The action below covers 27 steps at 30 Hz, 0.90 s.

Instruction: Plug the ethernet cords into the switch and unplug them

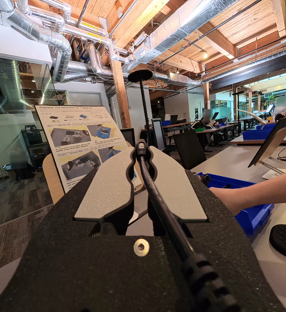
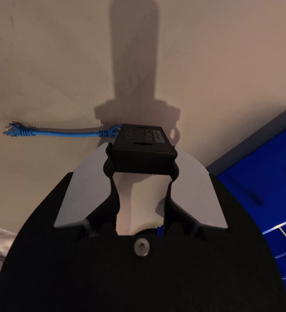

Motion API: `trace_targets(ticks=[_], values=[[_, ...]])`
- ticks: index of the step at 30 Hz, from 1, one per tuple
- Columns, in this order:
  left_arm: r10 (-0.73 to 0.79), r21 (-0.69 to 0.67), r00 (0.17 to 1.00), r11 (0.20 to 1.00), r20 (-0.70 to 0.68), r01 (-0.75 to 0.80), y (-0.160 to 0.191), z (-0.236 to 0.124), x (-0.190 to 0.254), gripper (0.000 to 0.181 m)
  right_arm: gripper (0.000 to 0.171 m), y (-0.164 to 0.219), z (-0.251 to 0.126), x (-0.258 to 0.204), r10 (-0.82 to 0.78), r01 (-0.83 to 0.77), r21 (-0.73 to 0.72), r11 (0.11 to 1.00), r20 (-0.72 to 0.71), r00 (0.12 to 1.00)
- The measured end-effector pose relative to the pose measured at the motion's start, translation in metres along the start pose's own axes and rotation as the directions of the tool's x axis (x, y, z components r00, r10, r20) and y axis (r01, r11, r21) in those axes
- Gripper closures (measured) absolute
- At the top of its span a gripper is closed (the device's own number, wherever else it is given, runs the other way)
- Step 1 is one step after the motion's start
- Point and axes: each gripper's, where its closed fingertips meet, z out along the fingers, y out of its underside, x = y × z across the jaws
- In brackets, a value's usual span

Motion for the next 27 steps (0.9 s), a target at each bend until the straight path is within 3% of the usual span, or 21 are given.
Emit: trace_targets(ticks=[11,20,27], values=[[0.010,-0.026,1.000,1.000,0.007,-0.009,0.006,0.003,0.000,0.170,0.108,0.002,-0.002,0.003,0.024,-0.027,0.042,0.999,0.079,0.997],[0.006,-0.062,1.000,0.998,0.009,-0.006,0.012,0.005,0.002,0.170,0.108,-0.005,-0.008,0.004,0.140,-0.177,0.116,0.977,0.273,0.952],[0.009,-0.086,1.000,0.996,-0.004,-0.010,0.014,0.007,0.007,0.170,0.108,-0.035,-0.030,0.002,0.149,-0.347,0.308,0.886,0.518,0.842]])
